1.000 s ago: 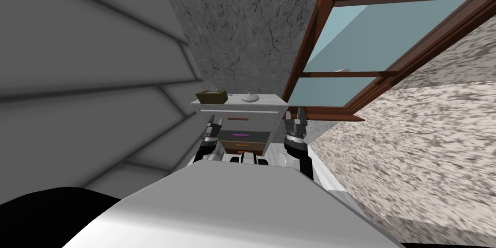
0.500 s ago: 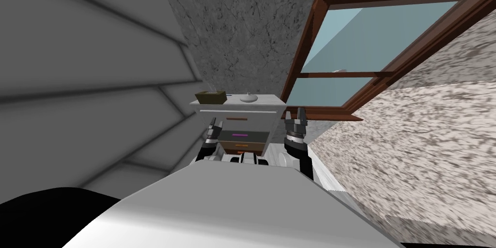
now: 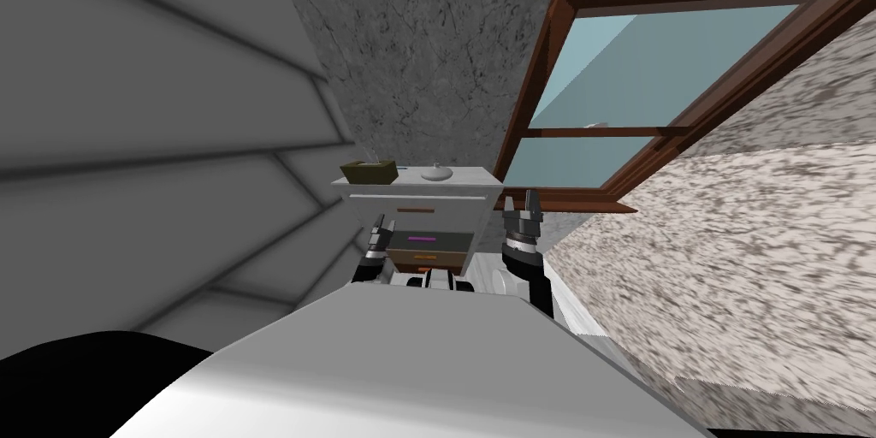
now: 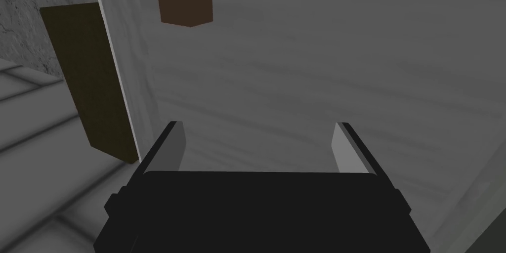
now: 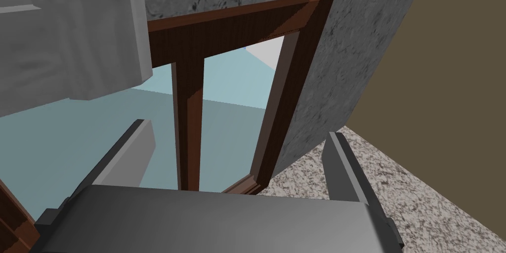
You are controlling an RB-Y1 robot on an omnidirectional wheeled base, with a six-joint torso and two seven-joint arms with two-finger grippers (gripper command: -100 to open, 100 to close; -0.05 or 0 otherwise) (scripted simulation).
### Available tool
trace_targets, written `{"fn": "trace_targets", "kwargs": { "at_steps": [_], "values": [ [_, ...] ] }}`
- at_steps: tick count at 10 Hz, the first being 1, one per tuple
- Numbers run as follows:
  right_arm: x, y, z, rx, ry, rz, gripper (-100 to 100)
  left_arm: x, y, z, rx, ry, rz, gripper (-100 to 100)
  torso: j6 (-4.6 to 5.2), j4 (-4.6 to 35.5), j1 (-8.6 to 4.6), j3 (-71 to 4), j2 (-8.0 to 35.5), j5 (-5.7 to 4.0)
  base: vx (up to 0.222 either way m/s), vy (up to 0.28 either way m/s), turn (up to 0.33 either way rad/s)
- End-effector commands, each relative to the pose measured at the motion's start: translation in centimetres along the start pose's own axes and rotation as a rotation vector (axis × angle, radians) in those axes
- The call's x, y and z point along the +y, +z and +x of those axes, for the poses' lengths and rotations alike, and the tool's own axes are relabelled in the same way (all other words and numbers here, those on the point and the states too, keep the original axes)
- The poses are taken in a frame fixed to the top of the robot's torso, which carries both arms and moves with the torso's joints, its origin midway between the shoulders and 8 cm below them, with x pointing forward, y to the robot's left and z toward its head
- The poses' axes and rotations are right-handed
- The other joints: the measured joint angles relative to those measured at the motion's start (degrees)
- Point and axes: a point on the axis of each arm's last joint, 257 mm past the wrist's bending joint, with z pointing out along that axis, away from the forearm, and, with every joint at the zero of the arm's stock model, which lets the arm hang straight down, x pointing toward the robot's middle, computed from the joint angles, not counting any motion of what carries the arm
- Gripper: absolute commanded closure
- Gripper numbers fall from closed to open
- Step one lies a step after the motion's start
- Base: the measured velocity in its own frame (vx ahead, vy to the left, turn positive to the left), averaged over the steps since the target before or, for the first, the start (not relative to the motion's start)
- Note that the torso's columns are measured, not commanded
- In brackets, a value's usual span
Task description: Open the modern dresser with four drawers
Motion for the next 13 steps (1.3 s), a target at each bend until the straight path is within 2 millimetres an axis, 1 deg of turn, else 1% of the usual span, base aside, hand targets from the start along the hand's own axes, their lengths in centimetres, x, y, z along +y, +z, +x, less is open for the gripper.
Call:
{"fn": "trace_targets", "kwargs": {
  "at_steps": [1, 4, 5, 6, 8, 10, 11, 12, 13],
  "values": [
    [0.0, 0.0, 0.0, 0.0, 0.0, 0.0, 0, 2.4, -1.0, -0.4, -0.005, -0.002, -0.038, -100, 0.08, -0.09, 0.07, -0.03, -0.12, 0.08, 0.006, -0.019, -0.025],
    [0.0, 0.0, 0.0, 0.0, 0.0, 0.0, 0, 3.8, -1.7, -0.7, -0.01, -0.002, -0.064, -100, -0.02, 0.01, 0.03, 0.0, 0.0, 0.01, 0.005, -0.015, -0.006],
    [0.0, 0.0, 0.0, 0.0, 0.0, 0.0, 0, 4.7, -2.2, -0.8, -0.013, -0.004, -0.077, -100, 0.02, -0.02, 0.09, 0.01, -0.05, 0.05, 0.001, -0.014, -0.014],
    [0.0, 0.0, 0.0, 0.0, 0.0, 0.0, 0, 4.8, -2.3, -0.8, -0.013, -0.003, -0.081, -100, 0.02, -0.04, 0.11, -0.04, -0.11, 0.06, 0.001, -0.011, -0.012],
    [0.0, 0.0, 0.0, 0.0, 0.0, 0.0, 0, 6.8, -3.6, -1.1, -0.021, -0.006, -0.115, -100, -0.02, -0.04, 0.11, -0.03, -0.1, 0.05, 0.006, -0.016, -0.009],
    [0.0, 0.0, 0.0, 0.0, 0.0, 0.0, 0, 7.8, -4.3, -1.3, -0.025, -0.008, -0.133, -100, -0.06, 0.06, 0.0, 0.03, 0.07, -0.02, 0.01, -0.024, -0.016],
    [0.0, 0.0, 0.0, 0.0, 0.0, 0.0, 0, 8.6, -4.9, -1.4, -0.029, -0.01, -0.146, -100, -0.04, 0.09, 0.0, 0.13, 0.17, -0.01, 0.01, -0.017, -0.015],
    [0.0, 0.0, 0.0, 0.0, 0.0, 0.0, 0, 8.8, -5.0, -1.4, -0.03, -0.009, -0.15, -100, -0.09, 0.14, 0.0, 0.16, 0.27, -0.04, 0.01, -0.011, -0.006],
    [0.0, 0.0, 0.0, 0.0, 0.0, 0.0, 0, 9.7, -5.7, -1.5, -0.034, -0.012, -0.166, -100, -0.09, 0.18, -0.03, 0.21, 0.36, -0.06, 0.005, -0.011, -0.004]
  ]
}}
